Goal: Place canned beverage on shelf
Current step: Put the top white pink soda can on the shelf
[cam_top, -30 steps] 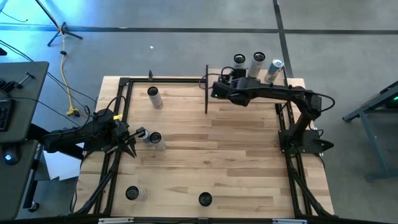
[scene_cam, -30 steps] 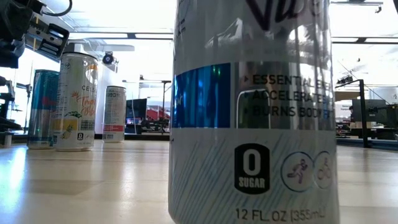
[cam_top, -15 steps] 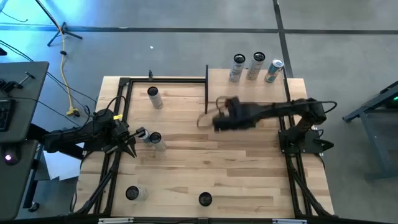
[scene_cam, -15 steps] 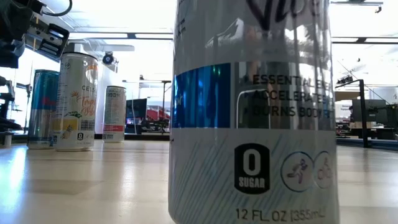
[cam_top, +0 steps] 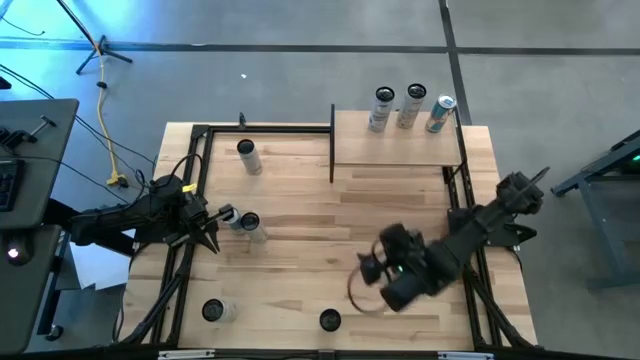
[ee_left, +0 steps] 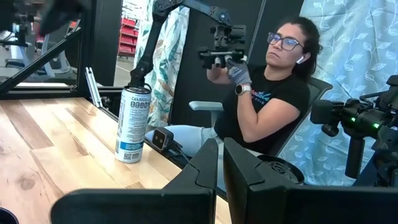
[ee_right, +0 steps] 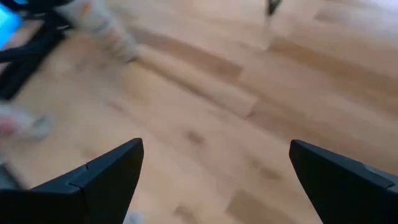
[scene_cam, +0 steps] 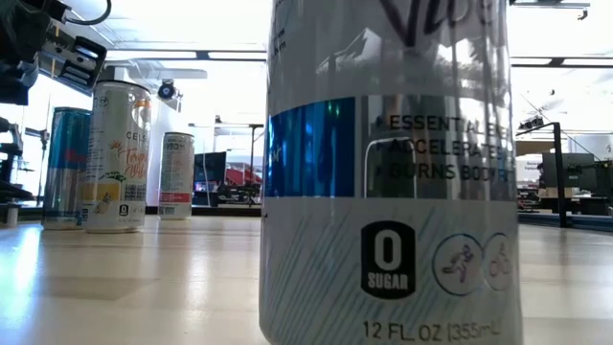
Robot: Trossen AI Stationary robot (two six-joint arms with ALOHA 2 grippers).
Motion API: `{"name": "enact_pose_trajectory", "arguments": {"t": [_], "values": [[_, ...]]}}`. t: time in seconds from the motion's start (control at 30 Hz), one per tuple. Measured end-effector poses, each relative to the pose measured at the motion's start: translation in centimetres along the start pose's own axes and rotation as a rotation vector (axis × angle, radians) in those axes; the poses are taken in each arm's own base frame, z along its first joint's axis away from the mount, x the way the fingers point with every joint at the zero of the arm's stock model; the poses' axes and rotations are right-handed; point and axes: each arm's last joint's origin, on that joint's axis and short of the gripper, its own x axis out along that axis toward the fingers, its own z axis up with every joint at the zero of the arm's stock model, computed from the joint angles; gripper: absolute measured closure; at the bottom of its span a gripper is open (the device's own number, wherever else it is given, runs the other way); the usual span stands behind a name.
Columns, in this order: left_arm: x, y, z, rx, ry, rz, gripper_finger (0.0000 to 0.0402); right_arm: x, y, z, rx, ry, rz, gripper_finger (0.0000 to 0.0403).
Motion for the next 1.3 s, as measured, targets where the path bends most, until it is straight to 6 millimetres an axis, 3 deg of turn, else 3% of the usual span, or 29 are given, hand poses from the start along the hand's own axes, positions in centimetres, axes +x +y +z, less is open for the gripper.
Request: {"name": "enact_pose_trajectory", "arguments": {"t": [0.17,0.37,0.7,0.9,1.13,1.3], "values": [[0.0,0.0,0.0,0.000,0.000,0.000,0.0398,-1.8,0.8,-3.1,-0.041,0.027,0.125,0.0014],[0.0,0.0,0.0,0.000,0.000,0.000,0.0398,-3.0,1.1,-4.2,-0.156,-0.068,0.200,0.0014],[0.0,0.0,0.0,0.000,0.000,0.000,0.0398,-3.0,1.0,-3.8,-0.615,-0.187,0.151,0.0014],[0.0,0.0,0.0,0.000,0.000,0.000,0.0398,-1.0,1.5,-1.5,-0.576,-0.207,0.097,0.0014],[0.0,0.0,0.0,0.000,0.000,0.000,0.0398,2.1,1.6,1.5,-0.514,0.031,0.084,0.0014],[0.0,0.0,0.0,0.000,0.000,0.000,0.0398,0.3,2.1,0.3,-0.536,-0.142,0.121,0.0014]]}}
